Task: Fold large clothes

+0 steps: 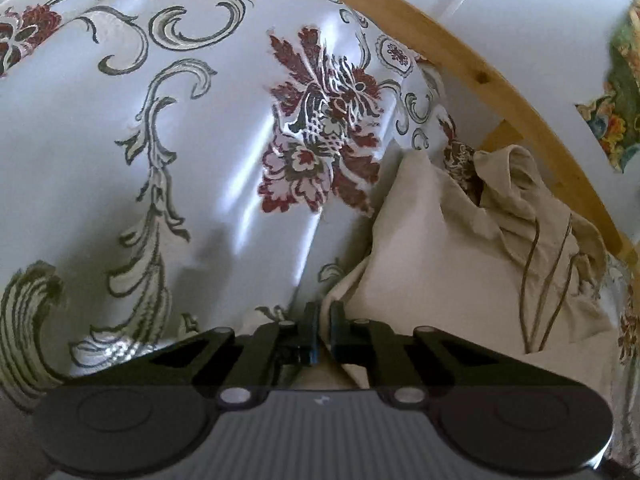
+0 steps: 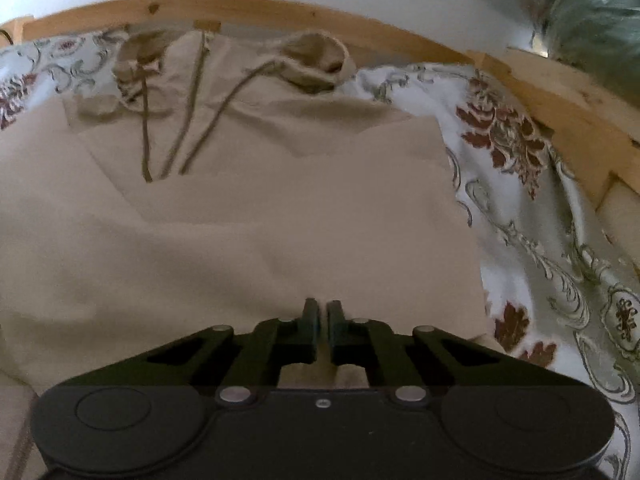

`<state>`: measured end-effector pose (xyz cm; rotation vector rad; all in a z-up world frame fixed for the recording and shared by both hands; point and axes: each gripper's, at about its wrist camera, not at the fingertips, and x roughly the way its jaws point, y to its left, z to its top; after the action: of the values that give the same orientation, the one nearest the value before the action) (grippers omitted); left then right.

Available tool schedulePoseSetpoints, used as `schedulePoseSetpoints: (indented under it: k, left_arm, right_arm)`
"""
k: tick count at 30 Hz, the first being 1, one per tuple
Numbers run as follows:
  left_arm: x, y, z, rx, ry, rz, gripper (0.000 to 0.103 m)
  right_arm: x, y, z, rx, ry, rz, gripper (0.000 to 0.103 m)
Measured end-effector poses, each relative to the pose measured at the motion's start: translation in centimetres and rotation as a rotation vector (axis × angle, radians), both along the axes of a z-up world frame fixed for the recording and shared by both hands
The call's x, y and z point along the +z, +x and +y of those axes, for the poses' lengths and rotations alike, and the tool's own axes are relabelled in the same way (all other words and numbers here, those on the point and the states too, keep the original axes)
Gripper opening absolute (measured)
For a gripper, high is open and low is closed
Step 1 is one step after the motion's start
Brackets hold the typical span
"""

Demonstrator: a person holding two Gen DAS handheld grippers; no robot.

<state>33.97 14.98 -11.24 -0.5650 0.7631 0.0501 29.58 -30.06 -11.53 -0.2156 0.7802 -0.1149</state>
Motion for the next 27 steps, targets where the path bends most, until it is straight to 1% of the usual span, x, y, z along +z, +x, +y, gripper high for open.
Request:
schedulePoseSetpoints:
  k: [2,3,5,6,8,9,11,12,14,16,17,18,19,20,21,23,24,27]
  left_arm:
    - [0.2,-0.5,0.0,-0.002,0.000,-0.027,0.004]
    - [0.4,-0.7,0.0,-0.008,0.008,-0.038,0.004]
    - [0.9,-0.8,-0.3,-0.023,0.025,-0.053,0.004]
    - [1.1,-0.9,-0.4,-0.025,0.028,-0.056,0.005]
    - [1.4,-0.9,-0.5,-0.034,0.038,-0.058,0.005]
    - [1.6,-0.9,-0.7,-0.047,0.054,-0.063,0.004]
    - [1.7,-1.0,-0.9,-0.063,0.073,-0.081,0.004]
    - [1.7,-1.1,-0.8,-0.062,0.066,-0.081,0.004]
    - [1.3,-0.9,-0.5,-0.042,0.019,-0.060,0.004]
    - [0.8,-0.8,0.0,-0.032,-0.019,-0.042,0.004]
    - [0.6,-0.7,0.3,-0.033,-0.029,-0.034,0.004]
    - [0.4,-0.5,0.4,-0.037,-0.034,-0.028,0.004]
    - [0.3,-0.4,0.5,-0.042,-0.034,-0.024,0.004]
    - [0.1,-0.3,0.6,-0.050,-0.029,-0.024,0.004]
    - [0.0,-0.3,0.6,-0.056,-0.025,-0.025,0.004]
    - [-0.3,-0.2,0.9,-0.057,-0.041,-0.026,0.004]
    - [-0.4,-0.1,1.1,-0.055,-0.059,-0.024,0.004]
    - [-0.8,0.1,2.0,-0.045,-0.124,-0.006,0.004]
  right_arm:
    - [0.0,-0.2,-0.2,0.012,-0.017,-0.005,0.004]
    - [0.1,-0.2,-0.3,0.008,-0.009,-0.009,0.004]
    - [0.6,-0.2,-0.9,-0.003,0.055,-0.035,0.008]
    - [1.1,-0.3,-1.2,0.002,0.090,-0.062,0.010]
    - [2.3,-0.6,-0.8,0.037,0.126,-0.116,0.024]
    - [3.0,-0.7,-0.4,0.068,0.141,-0.139,0.026]
    - [4.3,-0.9,0.8,0.147,0.184,-0.178,0.044]
    - [4.9,-0.8,1.5,0.183,0.212,-0.186,0.048]
    - [5.9,-0.3,2.8,0.233,0.290,-0.185,0.061]
    - [6.4,1.4,4.6,0.290,0.416,-0.133,0.068]
    - [6.5,2.8,5.9,0.323,0.459,-0.101,0.068]
    - [6.5,4.5,7.6,0.351,0.470,-0.062,0.068]
    - [6.5,6.4,9.7,0.371,0.457,-0.022,0.068]
    - [6.5,7.9,11.5,0.384,0.434,-0.003,0.067]
    - [6.4,9.6,13.6,0.404,0.409,0.006,0.067]
    - [6.0,12.3,17.0,0.452,0.392,-0.002,0.067]
    - [5.7,14.0,18.6,0.469,0.397,0.002,0.067]
    - [4.6,18.5,22.5,0.469,0.412,0.036,0.068]
